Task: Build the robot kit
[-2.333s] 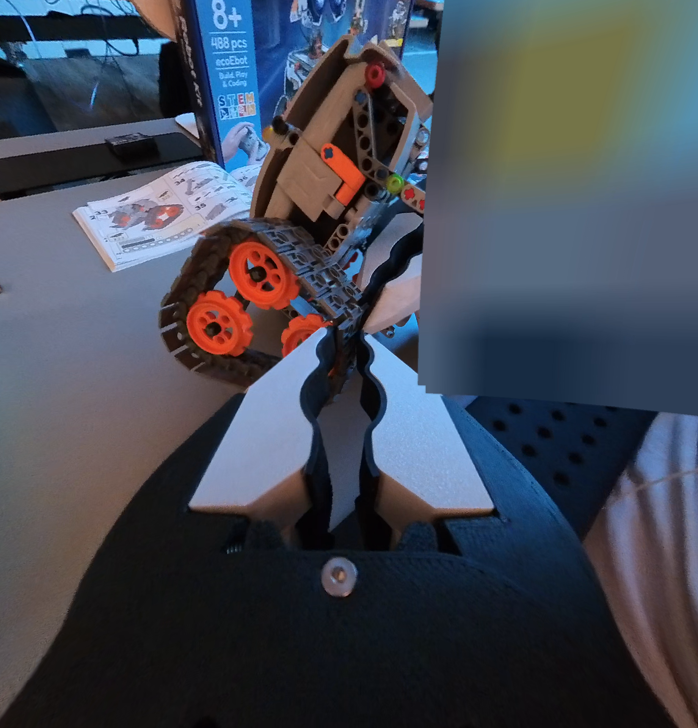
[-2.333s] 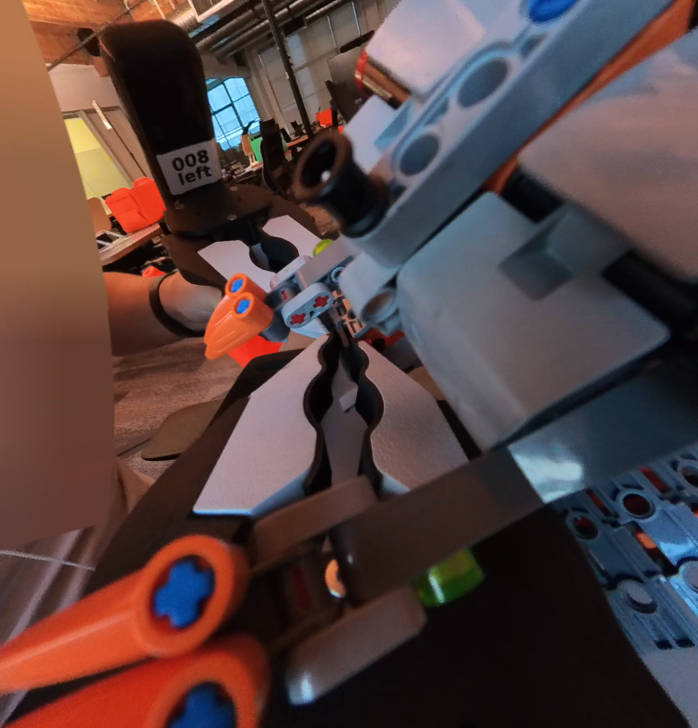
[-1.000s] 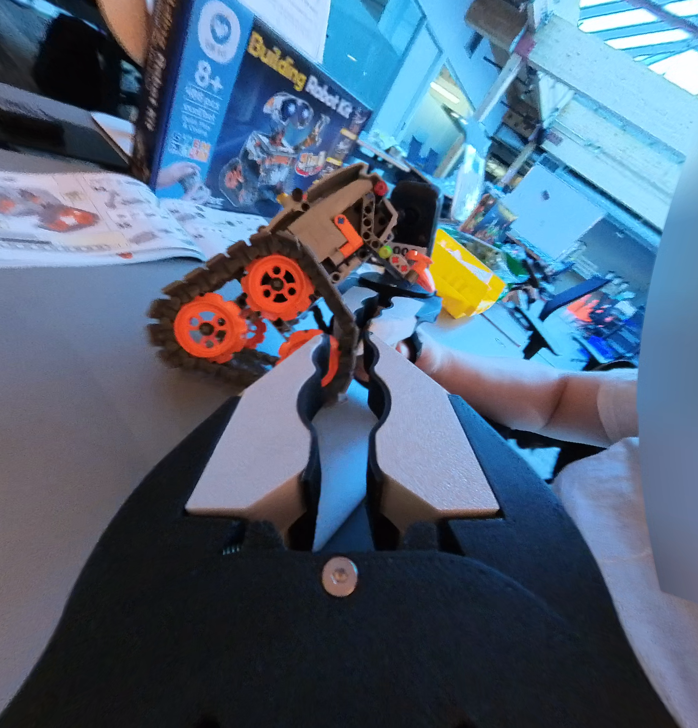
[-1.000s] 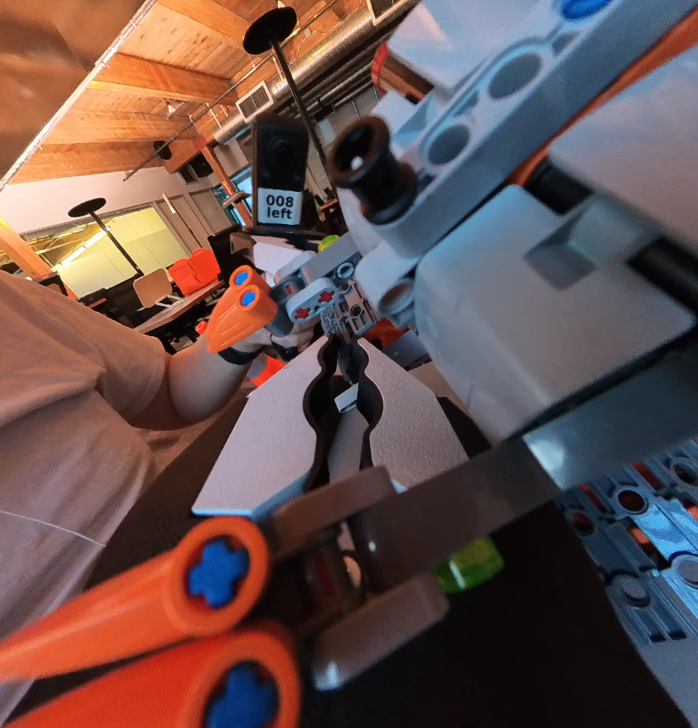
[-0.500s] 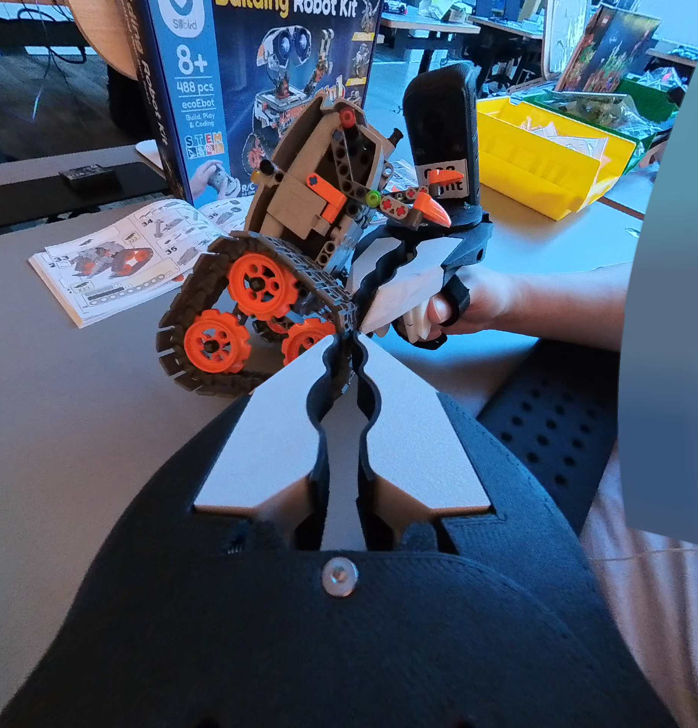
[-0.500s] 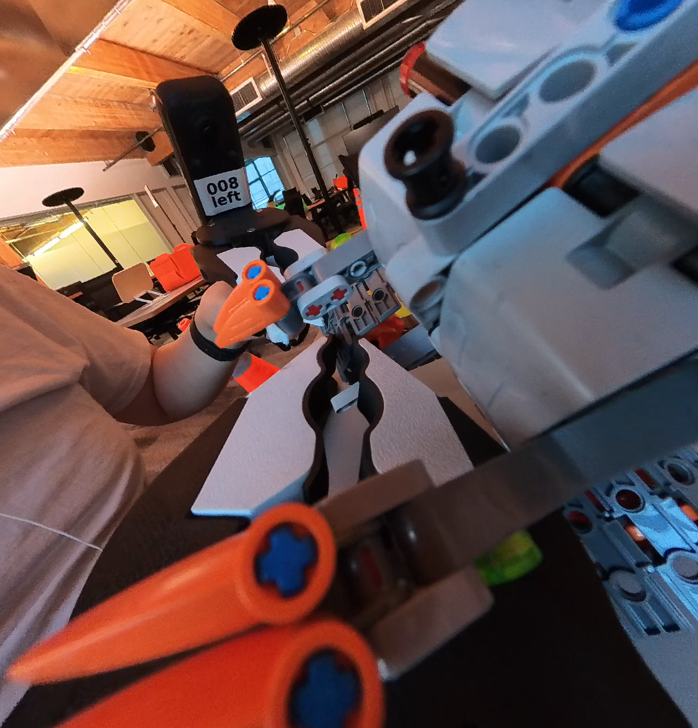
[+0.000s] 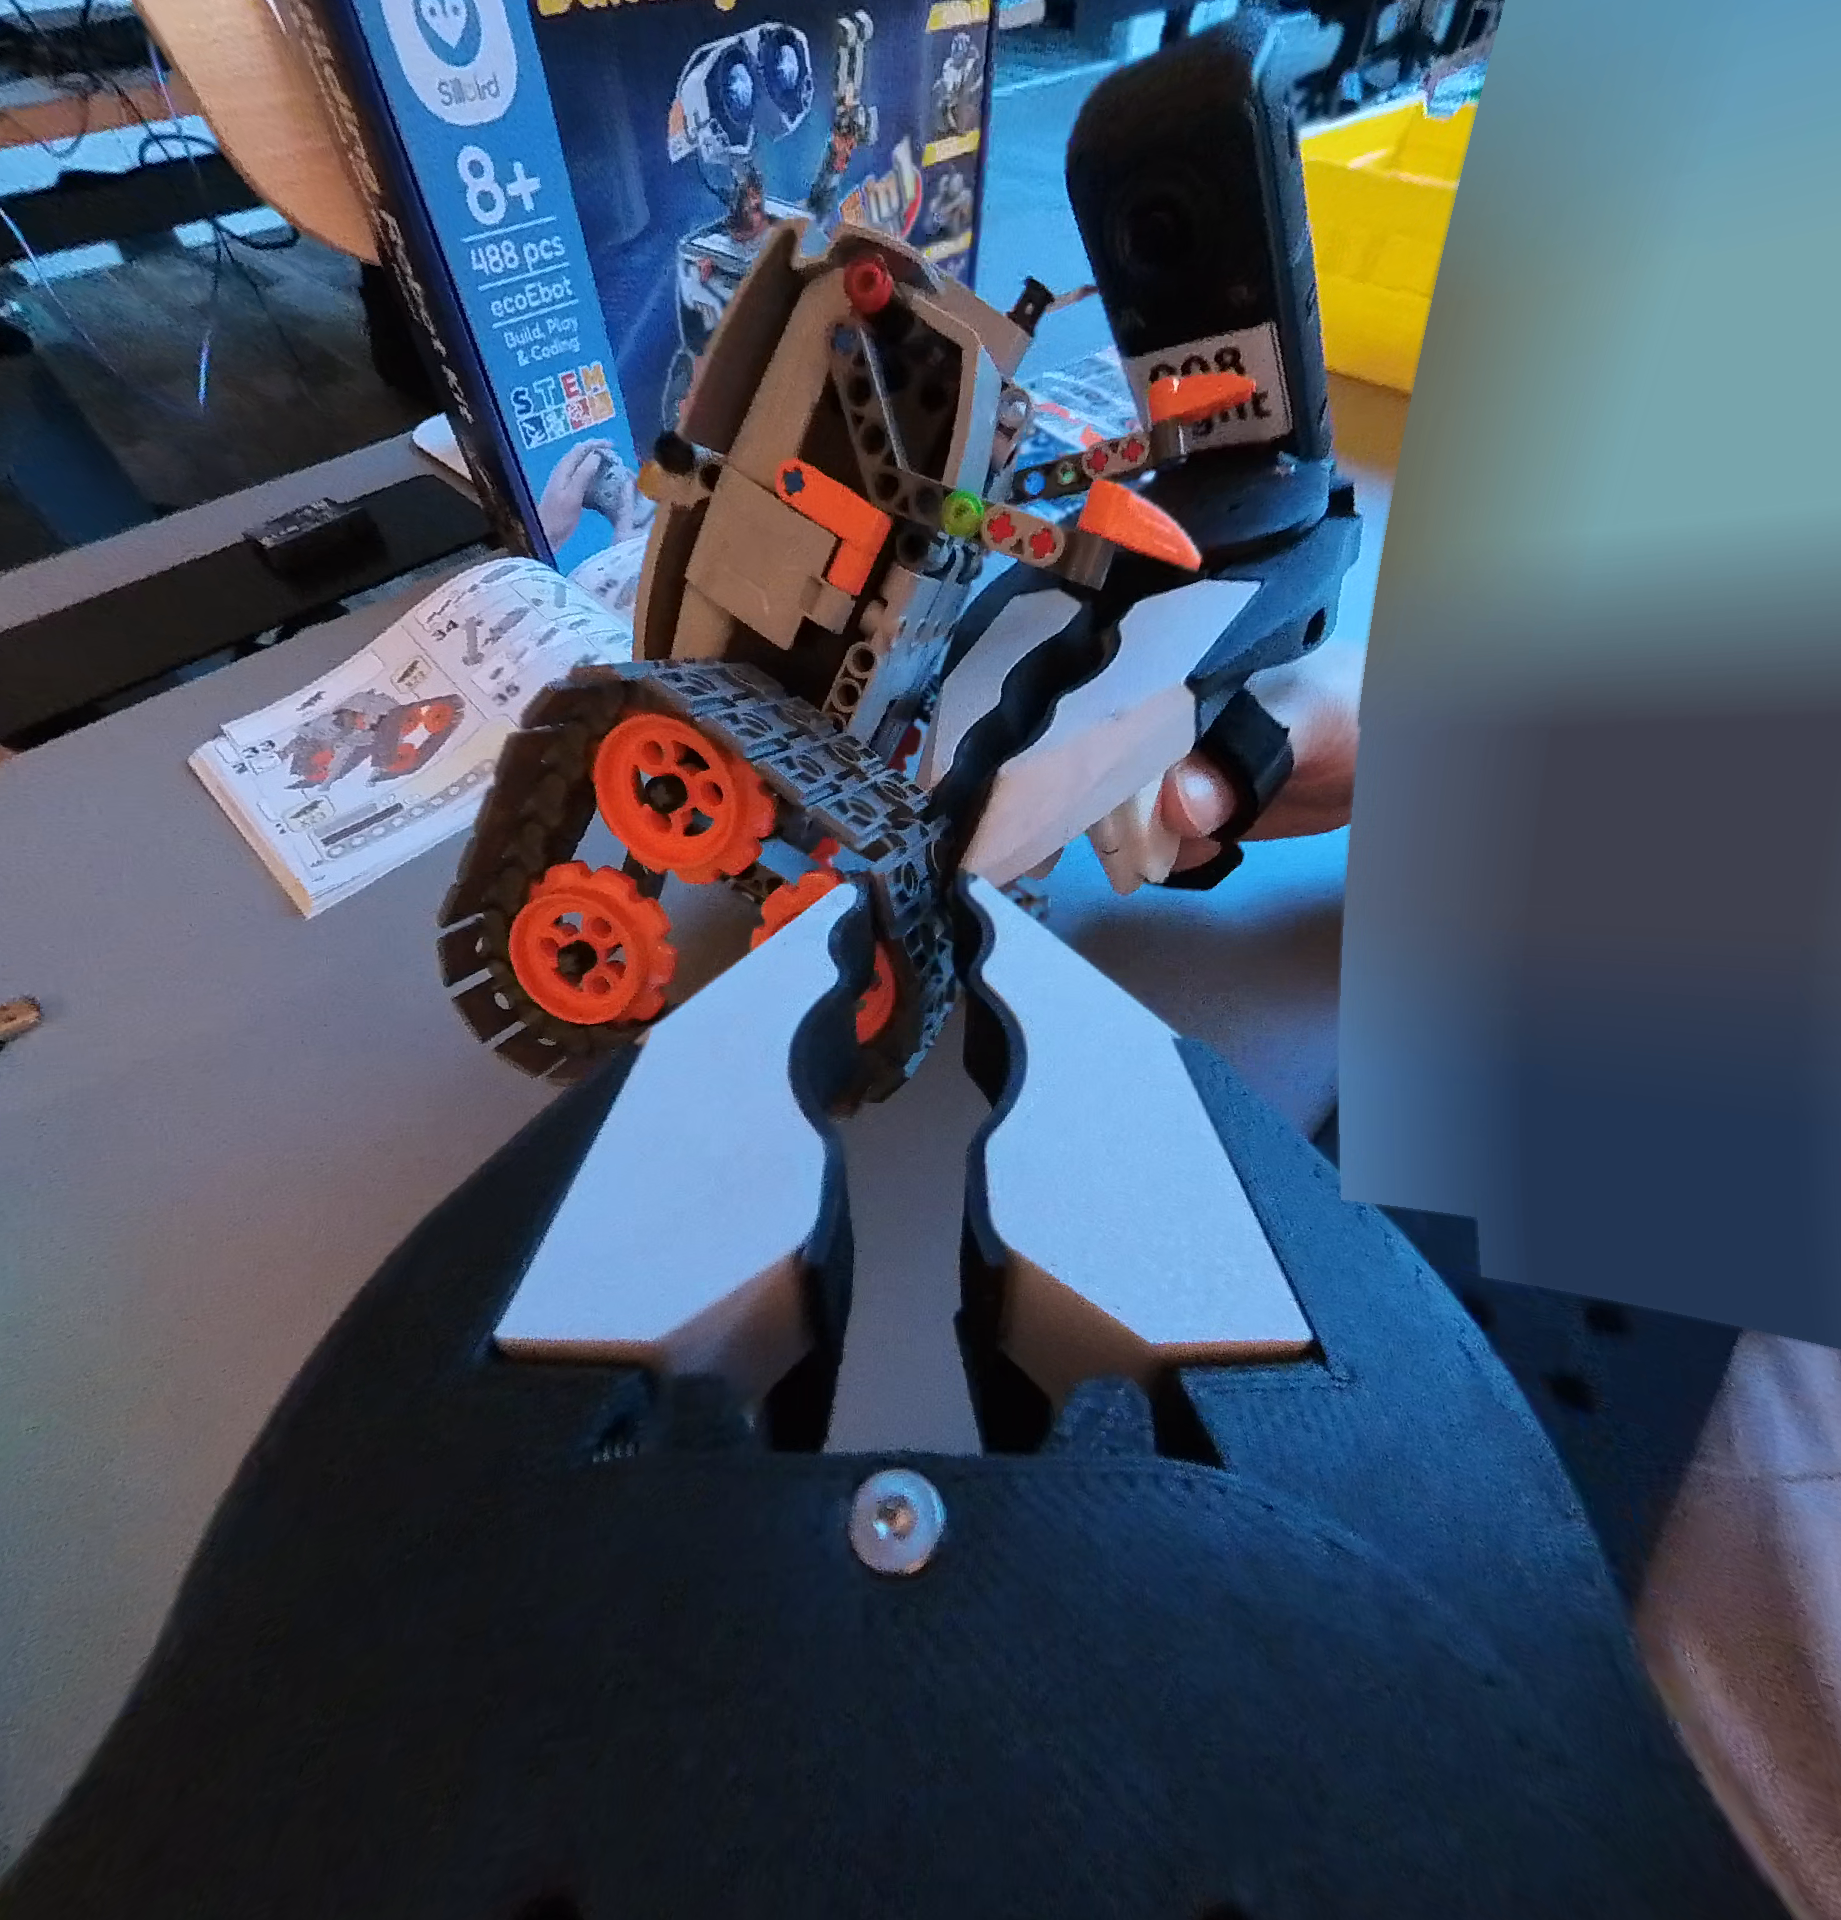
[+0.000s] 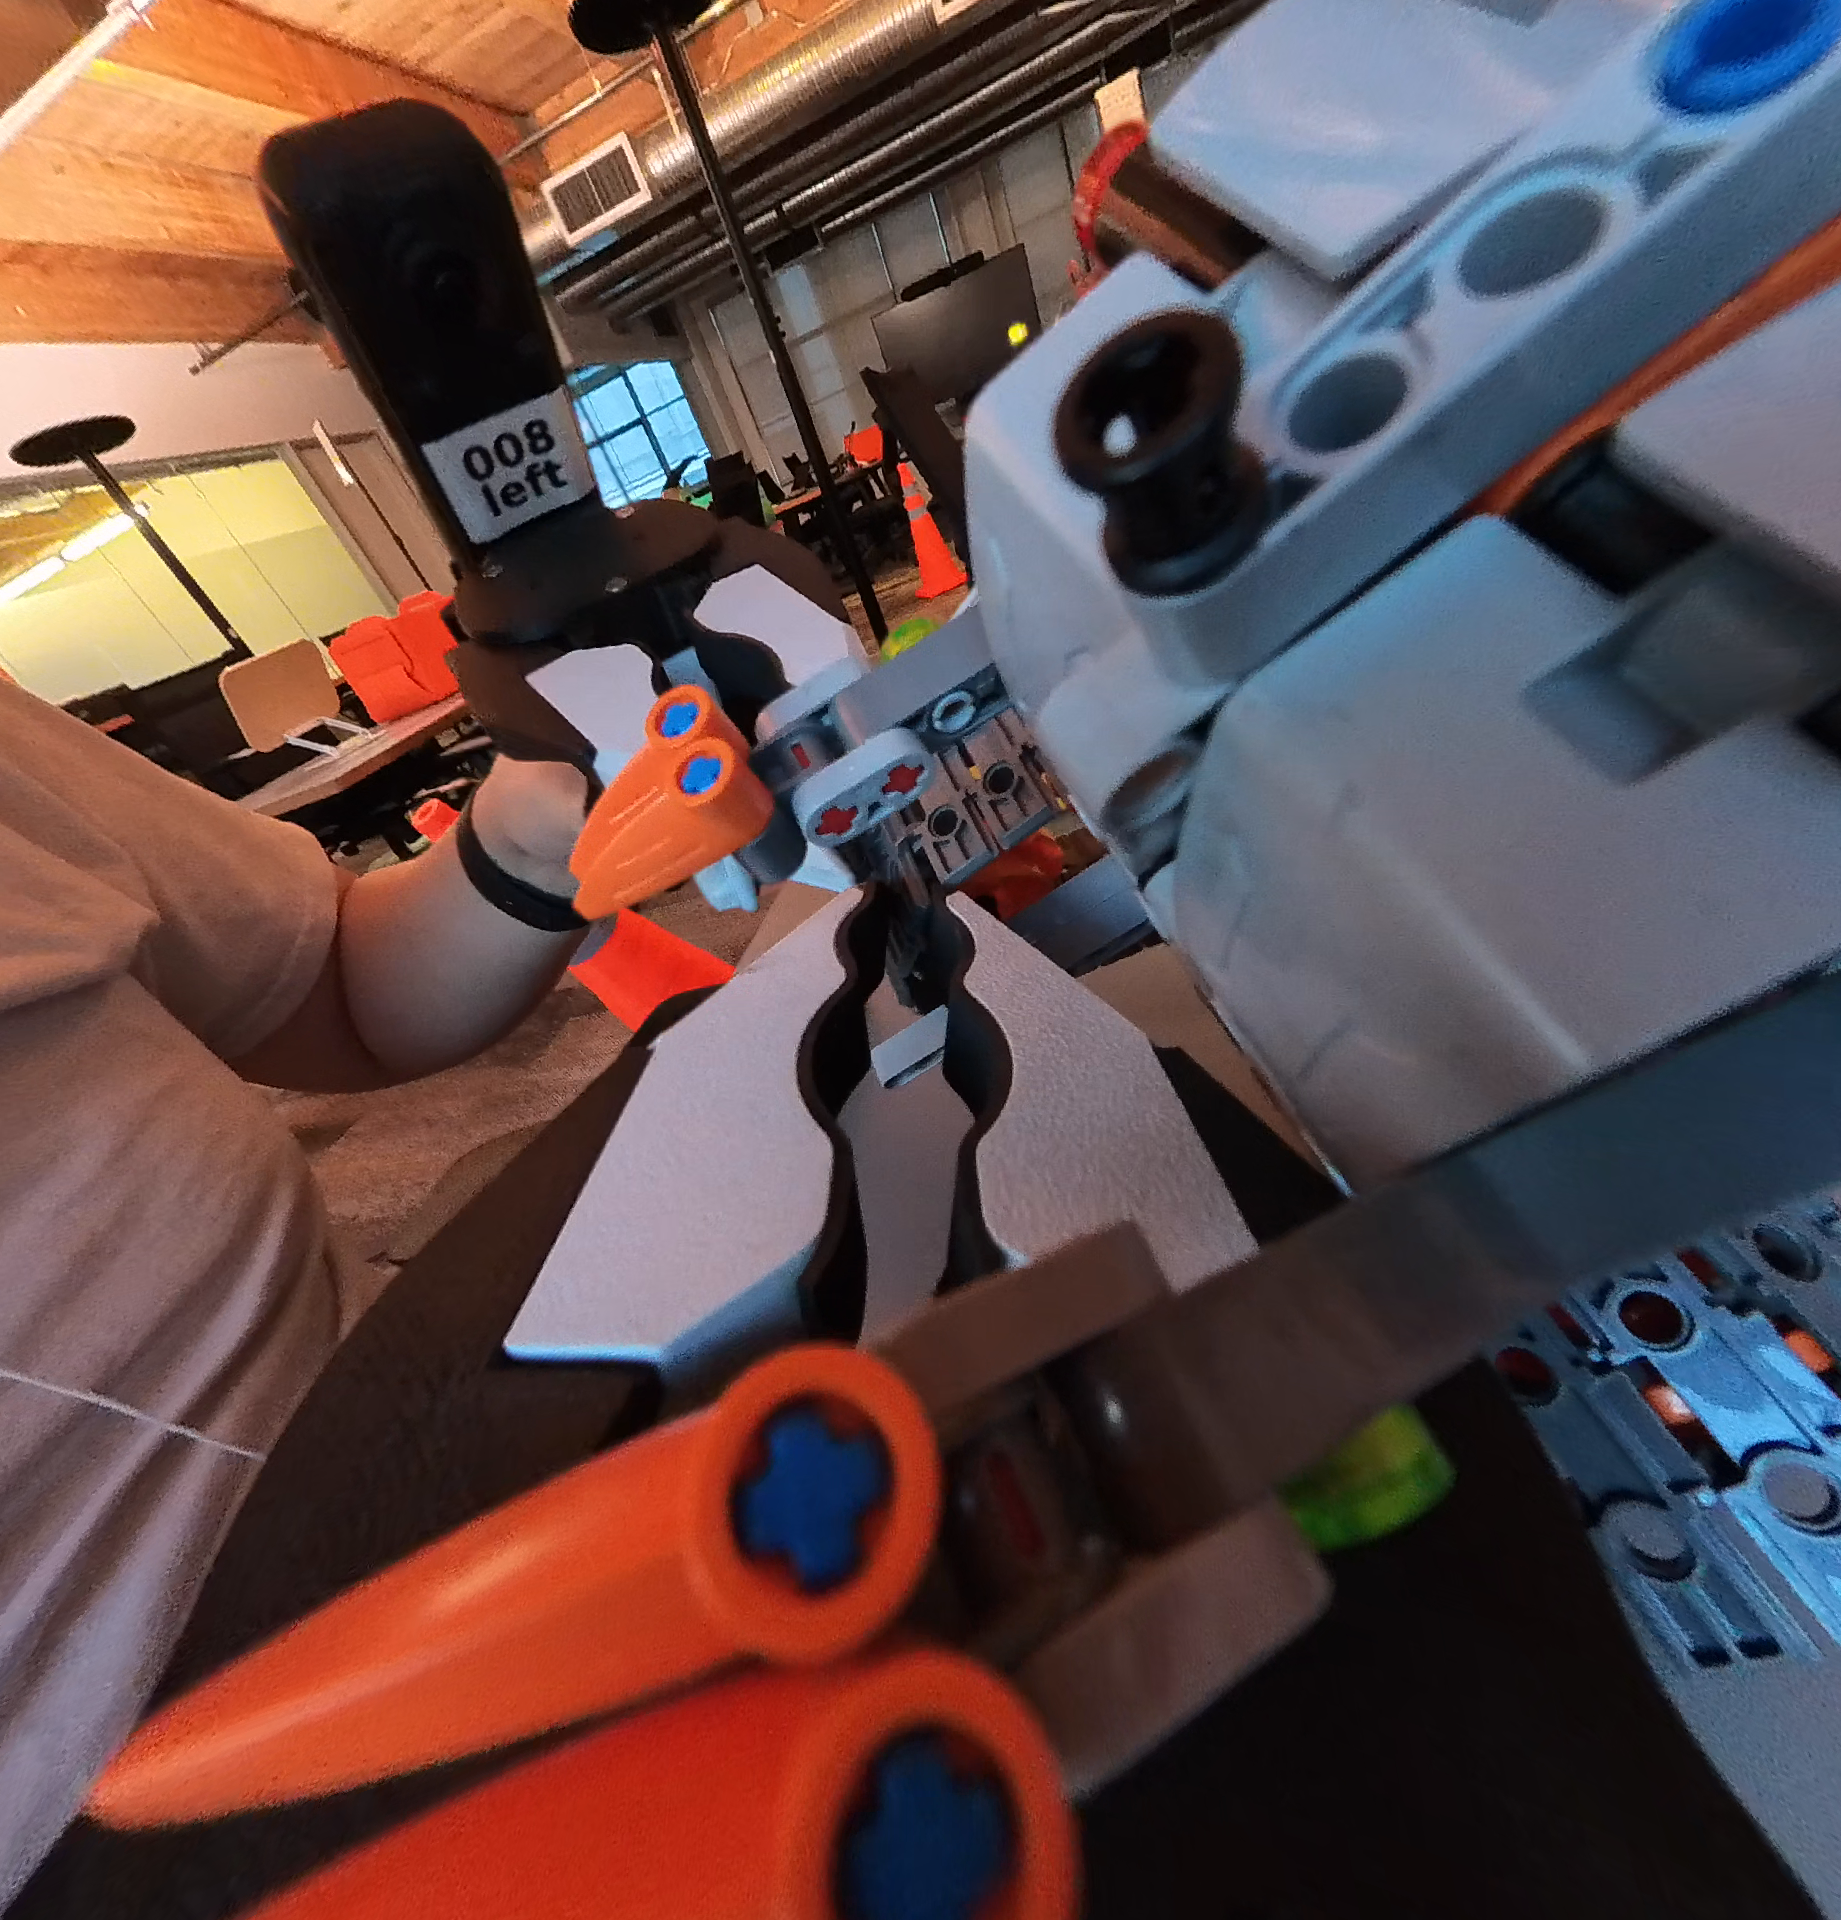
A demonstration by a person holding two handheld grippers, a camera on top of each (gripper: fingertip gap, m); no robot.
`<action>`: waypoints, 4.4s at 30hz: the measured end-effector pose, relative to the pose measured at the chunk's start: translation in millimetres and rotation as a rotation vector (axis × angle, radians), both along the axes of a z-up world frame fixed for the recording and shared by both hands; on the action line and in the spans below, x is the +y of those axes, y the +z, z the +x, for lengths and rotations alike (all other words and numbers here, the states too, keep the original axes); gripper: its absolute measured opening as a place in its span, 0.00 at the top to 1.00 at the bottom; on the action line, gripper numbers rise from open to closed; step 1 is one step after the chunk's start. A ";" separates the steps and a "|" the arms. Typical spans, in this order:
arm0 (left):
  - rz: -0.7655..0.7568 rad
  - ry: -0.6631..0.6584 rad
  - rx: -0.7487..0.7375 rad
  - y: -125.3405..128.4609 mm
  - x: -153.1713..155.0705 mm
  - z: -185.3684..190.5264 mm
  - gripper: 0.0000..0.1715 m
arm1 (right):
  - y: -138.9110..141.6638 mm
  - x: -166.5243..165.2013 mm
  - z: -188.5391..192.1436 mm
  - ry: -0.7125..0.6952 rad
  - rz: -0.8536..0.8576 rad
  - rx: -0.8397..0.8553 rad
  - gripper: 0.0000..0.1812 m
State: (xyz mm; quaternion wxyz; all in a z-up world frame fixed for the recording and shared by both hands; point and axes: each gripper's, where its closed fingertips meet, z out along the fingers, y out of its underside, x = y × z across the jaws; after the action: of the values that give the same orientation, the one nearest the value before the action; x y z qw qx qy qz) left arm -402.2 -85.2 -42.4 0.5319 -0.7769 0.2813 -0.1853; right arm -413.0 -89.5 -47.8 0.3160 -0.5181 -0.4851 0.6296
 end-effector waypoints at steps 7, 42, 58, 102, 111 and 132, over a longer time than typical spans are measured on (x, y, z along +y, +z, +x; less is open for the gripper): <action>-0.002 -0.043 0.008 -4.0 -0.6 -1.4 0.96 | -3.5 -3.4 -0.9 0.018 0.006 -0.005 0.97; 0.059 -0.033 0.027 -11.8 -7.1 -9.4 0.96 | -11.0 -2.6 -3.1 0.003 0.016 -0.031 0.97; 0.011 0.016 -0.015 -24.0 -10.4 -15.0 0.97 | -19.4 -4.3 -6.6 -0.012 0.023 -0.071 0.96; -0.043 0.063 -0.178 -14.6 11.3 -35.8 0.77 | -28.4 3.7 104.4 -0.398 0.633 -0.225 0.98; -0.146 -0.009 -0.174 -41.4 41.9 -9.4 0.70 | -67.7 9.6 54.3 -0.462 0.919 -0.468 1.00; -0.152 -0.078 -0.215 -41.5 30.1 -11.9 0.74 | -60.9 11.7 75.1 -0.550 0.713 -0.435 0.92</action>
State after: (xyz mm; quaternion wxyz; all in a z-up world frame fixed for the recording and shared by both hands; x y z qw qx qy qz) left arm -414.2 -55.1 -84.0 0.4909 -0.7792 0.2378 -0.3088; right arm -337.9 -77.8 -108.7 0.5190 -0.6060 -0.5702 0.1953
